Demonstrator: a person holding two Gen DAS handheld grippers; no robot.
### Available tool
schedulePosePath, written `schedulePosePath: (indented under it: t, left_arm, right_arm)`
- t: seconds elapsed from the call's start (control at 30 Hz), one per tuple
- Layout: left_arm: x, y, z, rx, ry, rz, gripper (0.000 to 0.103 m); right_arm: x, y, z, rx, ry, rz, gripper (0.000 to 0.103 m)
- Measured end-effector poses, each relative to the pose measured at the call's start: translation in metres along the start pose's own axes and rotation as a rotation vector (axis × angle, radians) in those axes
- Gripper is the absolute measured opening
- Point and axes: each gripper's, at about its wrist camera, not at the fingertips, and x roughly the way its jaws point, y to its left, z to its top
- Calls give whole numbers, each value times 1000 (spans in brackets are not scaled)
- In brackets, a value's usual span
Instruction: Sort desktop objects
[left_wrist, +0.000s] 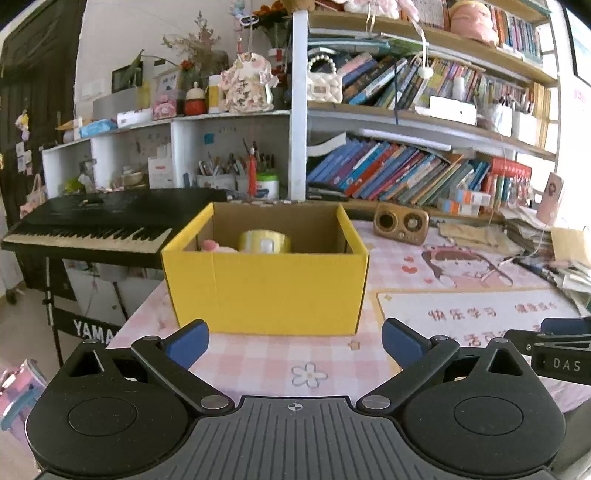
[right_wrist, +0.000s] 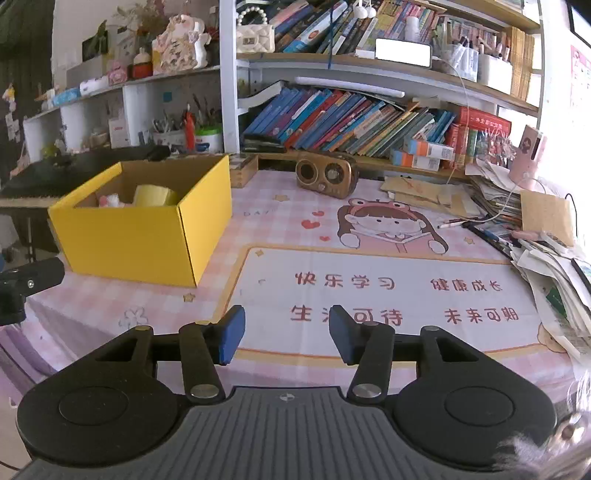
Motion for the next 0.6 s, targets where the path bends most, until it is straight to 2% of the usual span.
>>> schedulePosePath:
  t: [0.17,0.23,0.3,0.43,0.6]
  left_arm:
    - [-1,-5,-6,-2,20,2,101]
    - [0,-7,-8,-1,37,3,101]
    - [3,-7,-10,-3,65,-2,101]
    - [6,-9,-15,-7,101,-12,101]
    - [6,-11,-18,-4,118,-8,101]
  right_arm:
    - [-1,1,-6,4,19,7,55]
    - [-2,2,-8,3,28,12,61]
    - [-2,3,-10,3,36,19,63]
    - [-3,4,-11,-3,40,9,79]
    - [-4,2,-12,5,51,13,85]
